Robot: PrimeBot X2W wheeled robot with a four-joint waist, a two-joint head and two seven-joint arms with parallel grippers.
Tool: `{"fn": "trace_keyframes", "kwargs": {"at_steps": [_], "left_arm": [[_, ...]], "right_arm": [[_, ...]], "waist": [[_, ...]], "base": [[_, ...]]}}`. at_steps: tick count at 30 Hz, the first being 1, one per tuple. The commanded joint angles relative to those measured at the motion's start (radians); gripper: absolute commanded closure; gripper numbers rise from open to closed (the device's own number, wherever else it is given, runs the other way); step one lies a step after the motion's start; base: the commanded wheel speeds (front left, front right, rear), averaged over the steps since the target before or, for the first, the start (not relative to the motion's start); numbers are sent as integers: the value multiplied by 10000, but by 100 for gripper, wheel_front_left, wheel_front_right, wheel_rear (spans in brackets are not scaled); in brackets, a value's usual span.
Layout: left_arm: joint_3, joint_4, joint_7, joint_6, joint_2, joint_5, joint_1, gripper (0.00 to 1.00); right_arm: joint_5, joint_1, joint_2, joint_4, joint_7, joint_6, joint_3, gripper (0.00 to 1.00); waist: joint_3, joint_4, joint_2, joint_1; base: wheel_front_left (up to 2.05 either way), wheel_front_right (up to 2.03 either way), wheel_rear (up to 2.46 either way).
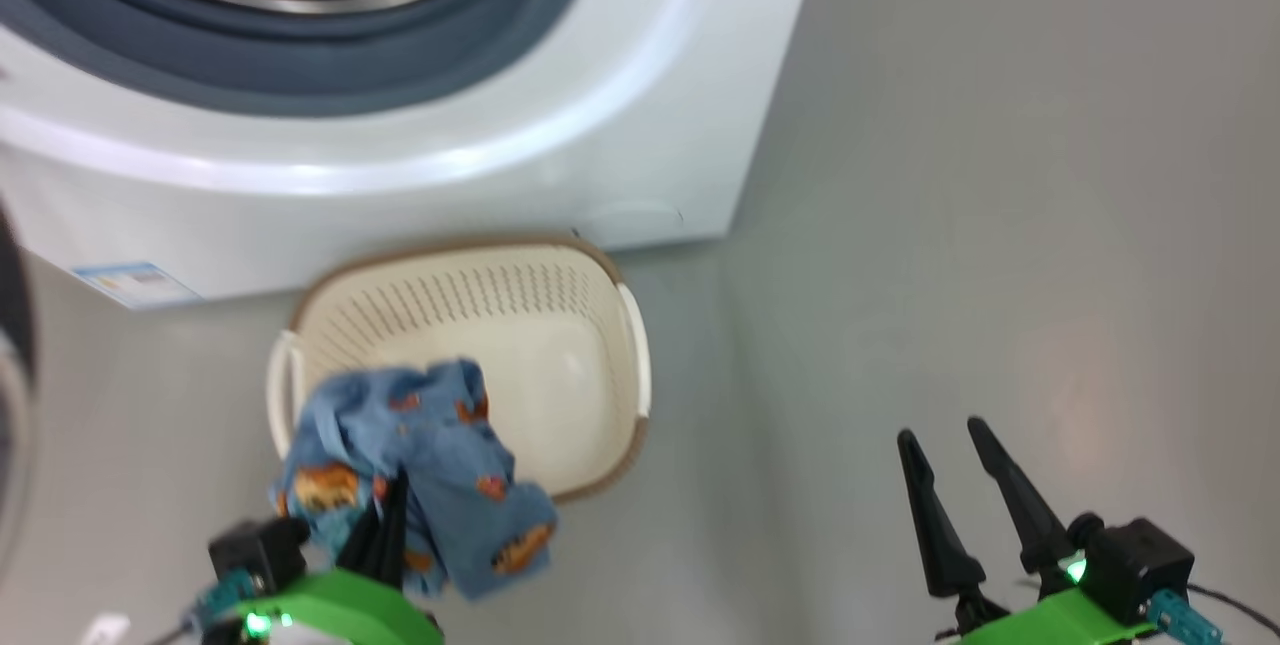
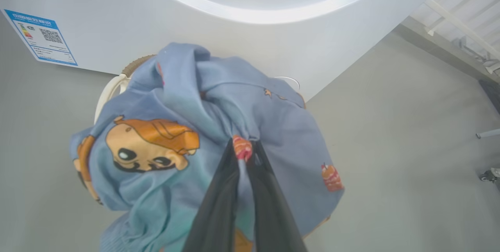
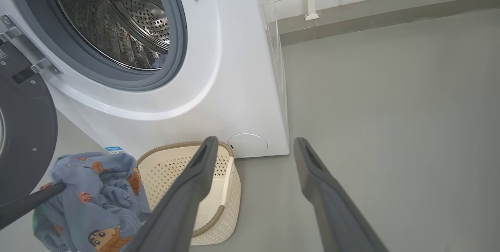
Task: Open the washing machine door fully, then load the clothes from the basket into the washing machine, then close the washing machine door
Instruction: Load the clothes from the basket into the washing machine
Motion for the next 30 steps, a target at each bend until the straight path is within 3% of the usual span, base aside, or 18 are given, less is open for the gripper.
{"fn": "trace_keyframes", "kwargs": {"at_steps": [1, 19, 30], "left_arm": [[360, -274, -66, 67, 109, 157, 176, 100], [1285, -2364, -66, 919, -335, 2328, 2894, 100], [1728, -3488, -66, 998, -334, 3083, 3860, 100]], "right_arm": [[-160, 135, -89, -176, -48, 62, 233, 0], [-649, 1364, -89, -133, -48, 62, -269, 0], [-901, 1689, -89, -219, -48, 62, -425, 0]], "waist": [[-1450, 943, 0, 0], [-3685, 1889, 0, 0], [-4199, 2011, 0, 0]], "base": [[0, 0, 0], [0, 0, 0], [0, 0, 0]]}}
